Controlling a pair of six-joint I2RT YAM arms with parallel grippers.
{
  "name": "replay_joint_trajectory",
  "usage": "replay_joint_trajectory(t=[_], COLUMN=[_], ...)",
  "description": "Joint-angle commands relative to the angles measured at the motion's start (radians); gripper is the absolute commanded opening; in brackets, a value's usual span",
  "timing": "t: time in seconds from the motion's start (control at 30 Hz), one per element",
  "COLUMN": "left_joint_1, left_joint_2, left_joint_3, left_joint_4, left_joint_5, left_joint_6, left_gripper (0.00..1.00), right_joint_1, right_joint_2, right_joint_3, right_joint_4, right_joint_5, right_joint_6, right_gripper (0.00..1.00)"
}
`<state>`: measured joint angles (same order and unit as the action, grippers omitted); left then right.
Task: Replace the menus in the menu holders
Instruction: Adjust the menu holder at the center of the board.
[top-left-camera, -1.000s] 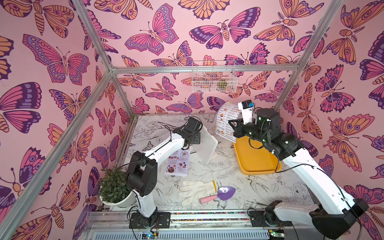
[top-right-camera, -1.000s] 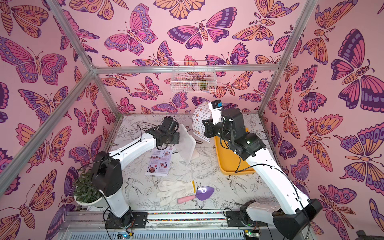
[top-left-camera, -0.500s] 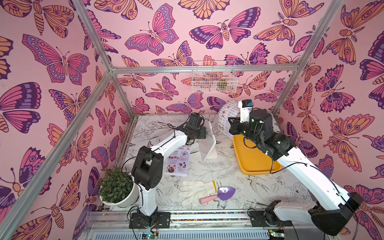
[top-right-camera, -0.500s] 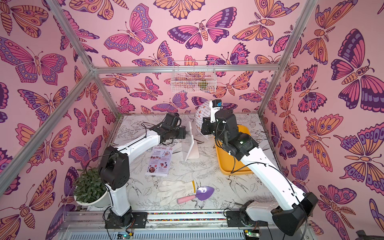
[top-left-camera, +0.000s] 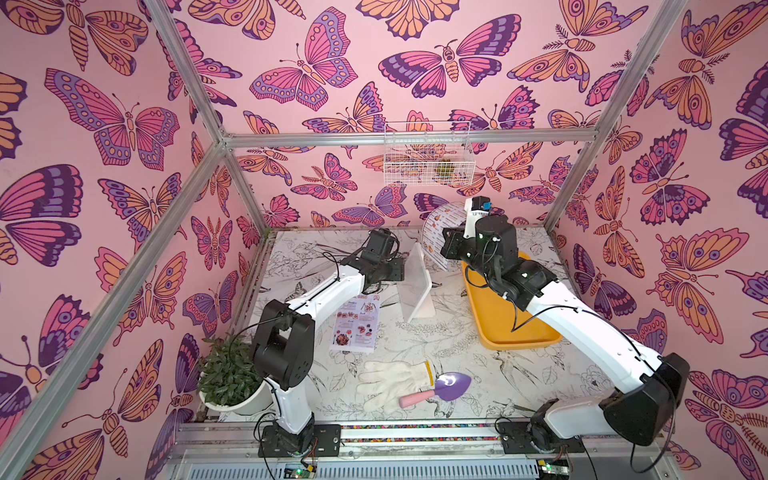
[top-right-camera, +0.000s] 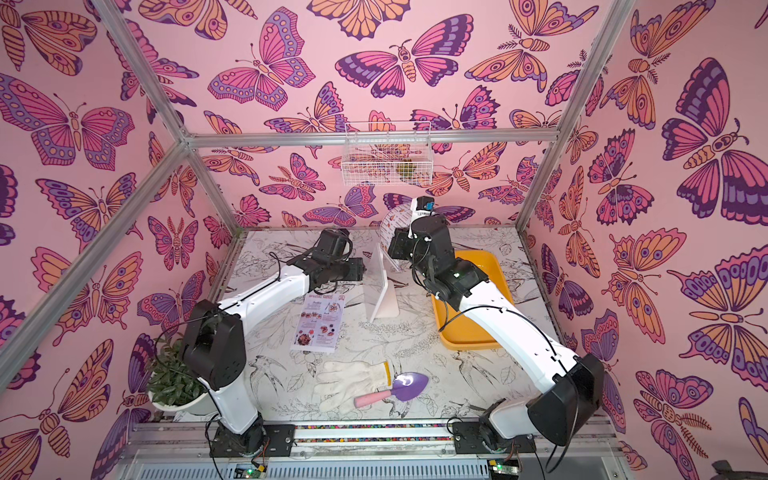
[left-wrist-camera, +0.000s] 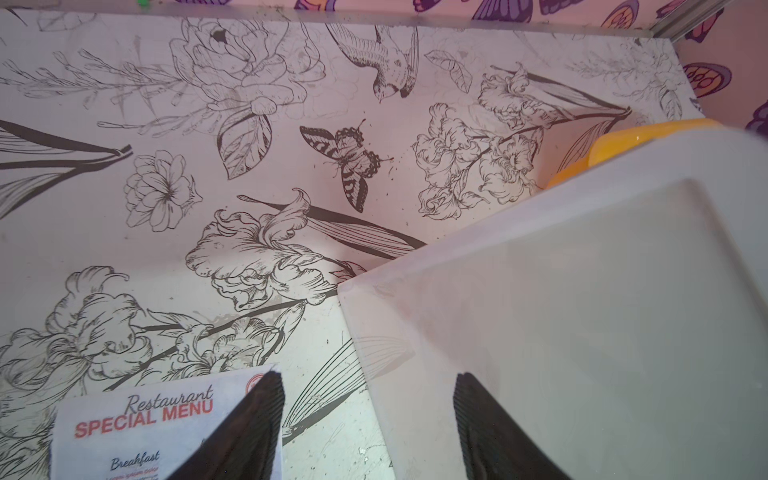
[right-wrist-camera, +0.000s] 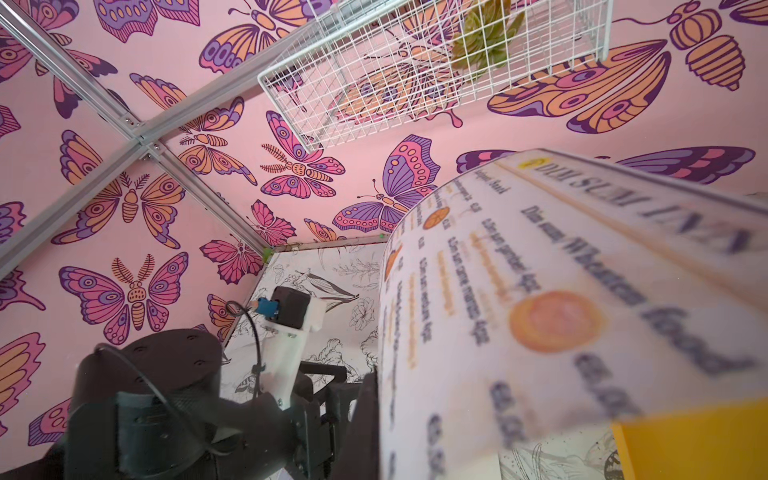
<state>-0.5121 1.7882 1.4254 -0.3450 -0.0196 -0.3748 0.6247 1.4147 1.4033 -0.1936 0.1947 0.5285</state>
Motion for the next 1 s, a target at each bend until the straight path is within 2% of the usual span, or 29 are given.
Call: replay_joint_trajectory(t=[0.0, 0.8, 0.97], left_joint_1=[0.007, 0.007, 0.004], left_joint_2=[-0.034, -0.05, -0.053], left_joint_3=[-0.034, -0.036, -0.04], left_joint_4=[-0.023, -0.023, -0.024], left_joint_5=[-0.028, -0.022, 0.008], left_joint_6=[0.011, 0.009, 0.007], left_gripper=[0.68, 0.67, 0.66], right_joint_1=[0.009, -0.01, -0.014], right_joint_2=[0.007, 0.022, 0.048], right_joint_3=[-0.013, -0.056, -0.05], right_joint_4=[0.042, 0.065, 0.057], right_joint_5=[0.026, 0.003, -0.012], right_joint_6=[0.019, 0.048, 0.053], right_gripper=[0.0, 0.0, 0.0])
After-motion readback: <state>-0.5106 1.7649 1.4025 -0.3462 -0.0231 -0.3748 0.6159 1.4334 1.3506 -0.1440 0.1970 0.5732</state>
